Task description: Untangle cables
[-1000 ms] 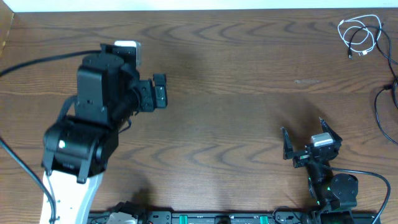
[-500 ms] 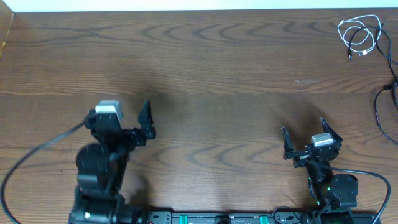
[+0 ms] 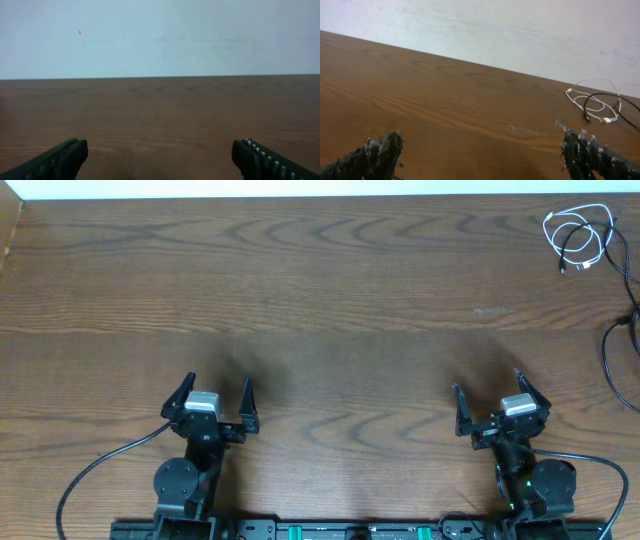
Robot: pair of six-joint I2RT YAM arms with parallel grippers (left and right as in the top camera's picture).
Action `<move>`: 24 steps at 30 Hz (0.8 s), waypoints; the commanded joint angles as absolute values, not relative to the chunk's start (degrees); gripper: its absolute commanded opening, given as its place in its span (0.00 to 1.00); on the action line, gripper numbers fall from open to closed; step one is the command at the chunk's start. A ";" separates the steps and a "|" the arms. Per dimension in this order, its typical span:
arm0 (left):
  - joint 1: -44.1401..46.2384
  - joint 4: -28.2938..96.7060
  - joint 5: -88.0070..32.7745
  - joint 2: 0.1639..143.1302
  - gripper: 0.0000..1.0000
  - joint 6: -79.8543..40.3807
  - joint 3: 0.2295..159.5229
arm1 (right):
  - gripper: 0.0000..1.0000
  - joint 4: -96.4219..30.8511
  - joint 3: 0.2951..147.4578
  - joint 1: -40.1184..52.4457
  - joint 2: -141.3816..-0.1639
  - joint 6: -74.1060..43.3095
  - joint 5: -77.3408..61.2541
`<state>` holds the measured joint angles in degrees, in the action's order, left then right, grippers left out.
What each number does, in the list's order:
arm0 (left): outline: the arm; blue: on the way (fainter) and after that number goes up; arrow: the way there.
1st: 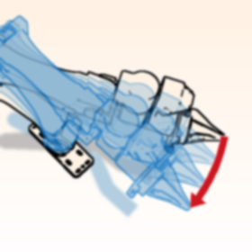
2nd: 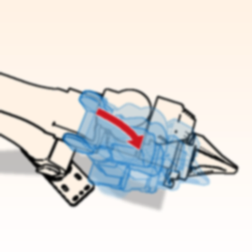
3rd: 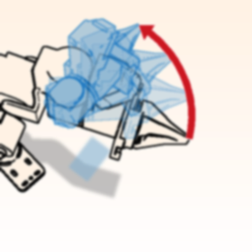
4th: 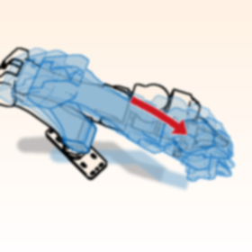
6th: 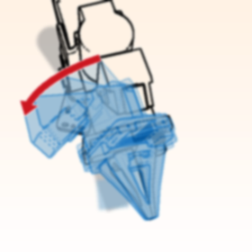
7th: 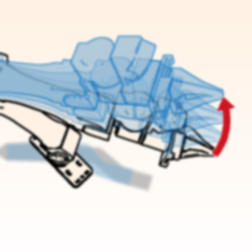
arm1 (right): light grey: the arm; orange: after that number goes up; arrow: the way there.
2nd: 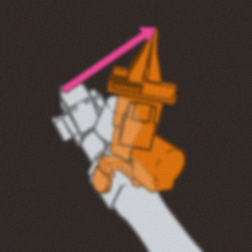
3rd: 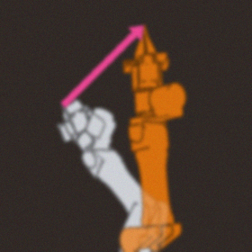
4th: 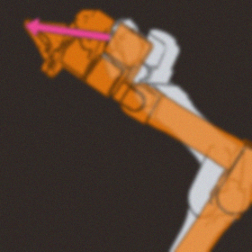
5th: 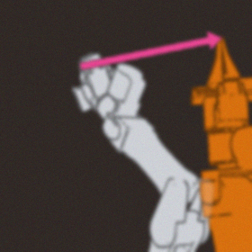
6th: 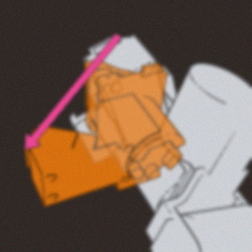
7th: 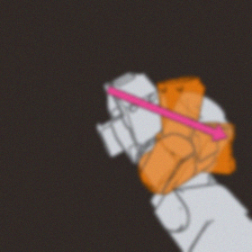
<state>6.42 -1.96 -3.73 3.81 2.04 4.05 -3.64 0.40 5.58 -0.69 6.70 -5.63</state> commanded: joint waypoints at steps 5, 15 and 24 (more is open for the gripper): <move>6.11 -1.23 -2.92 0.08 0.97 3.42 0.23 | 0.99 -3.90 0.32 5.67 -0.32 6.94 -5.50; 6.11 4.03 -1.93 0.08 0.97 3.40 0.21 | 0.99 -3.90 0.32 5.67 -0.32 6.96 -5.50; 6.11 4.01 -2.13 0.23 0.97 2.94 0.23 | 0.99 -3.90 0.32 5.67 -0.32 6.94 -5.50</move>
